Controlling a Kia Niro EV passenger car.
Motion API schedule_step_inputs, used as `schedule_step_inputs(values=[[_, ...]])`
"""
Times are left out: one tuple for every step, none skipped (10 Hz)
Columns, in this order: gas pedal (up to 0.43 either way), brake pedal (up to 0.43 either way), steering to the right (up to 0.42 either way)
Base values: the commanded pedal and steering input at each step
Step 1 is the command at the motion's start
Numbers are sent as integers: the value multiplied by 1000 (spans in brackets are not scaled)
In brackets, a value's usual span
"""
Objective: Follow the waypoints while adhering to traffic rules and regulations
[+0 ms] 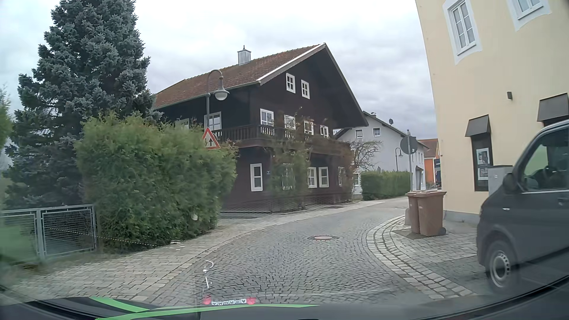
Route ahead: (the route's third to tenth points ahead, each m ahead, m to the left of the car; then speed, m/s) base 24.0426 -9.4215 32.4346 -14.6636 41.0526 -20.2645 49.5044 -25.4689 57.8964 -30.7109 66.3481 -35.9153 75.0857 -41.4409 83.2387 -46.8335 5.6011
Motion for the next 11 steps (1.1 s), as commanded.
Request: schedule_step_inputs(values=[[138, 0, -24], [138, 0, -2], [138, 0, 14], [138, 0, 31], [130, 0, 48], [130, 0, 61], [118, 0, 82], [118, 0, 105], [118, 0, 124], [118, 0, 148], [110, 0, 165]])
